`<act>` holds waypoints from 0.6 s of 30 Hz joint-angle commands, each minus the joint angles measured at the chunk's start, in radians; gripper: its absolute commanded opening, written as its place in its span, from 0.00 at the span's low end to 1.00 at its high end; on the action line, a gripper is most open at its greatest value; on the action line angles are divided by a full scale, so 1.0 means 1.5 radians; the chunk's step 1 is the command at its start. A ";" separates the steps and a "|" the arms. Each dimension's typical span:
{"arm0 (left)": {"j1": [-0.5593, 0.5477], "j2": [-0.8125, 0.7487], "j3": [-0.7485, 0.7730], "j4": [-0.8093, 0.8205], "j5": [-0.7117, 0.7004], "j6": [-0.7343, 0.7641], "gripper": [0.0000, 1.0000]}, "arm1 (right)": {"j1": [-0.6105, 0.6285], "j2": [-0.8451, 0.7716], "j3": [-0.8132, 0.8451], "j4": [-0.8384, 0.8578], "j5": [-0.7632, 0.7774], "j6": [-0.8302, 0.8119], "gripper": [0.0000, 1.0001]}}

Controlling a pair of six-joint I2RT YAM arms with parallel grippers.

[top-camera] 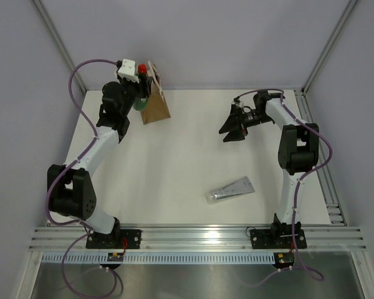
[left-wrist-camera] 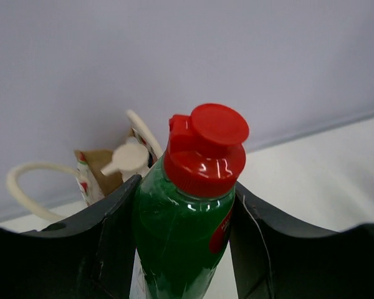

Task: Place the personal care products into the canvas bag

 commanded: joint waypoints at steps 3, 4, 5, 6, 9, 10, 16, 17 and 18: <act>0.027 0.070 0.191 0.095 -0.072 -0.047 0.00 | -0.011 0.000 0.017 -0.019 -0.026 -0.022 0.73; 0.038 0.104 0.211 0.094 -0.071 -0.061 0.00 | -0.013 -0.002 0.016 -0.020 -0.028 -0.023 0.72; 0.042 0.121 0.231 0.092 -0.070 -0.066 0.00 | -0.014 -0.004 0.016 -0.020 -0.031 -0.023 0.72; 0.046 0.140 0.253 0.078 -0.075 -0.067 0.00 | -0.017 -0.004 0.016 -0.019 -0.032 -0.023 0.72; 0.062 0.208 0.335 0.058 -0.084 -0.076 0.00 | -0.020 -0.011 0.014 -0.020 -0.037 -0.027 0.72; 0.070 0.226 0.357 0.048 -0.084 -0.086 0.00 | -0.023 -0.012 0.011 -0.021 -0.037 -0.027 0.72; 0.083 0.343 0.504 -0.012 -0.120 -0.113 0.00 | -0.038 -0.019 0.009 -0.015 -0.050 -0.019 0.71; 0.083 0.353 0.514 -0.016 -0.124 -0.113 0.00 | -0.040 -0.019 0.009 -0.014 -0.052 -0.019 0.71; 0.084 0.370 0.531 -0.018 -0.129 -0.114 0.00 | -0.042 -0.019 0.009 -0.014 -0.054 -0.018 0.71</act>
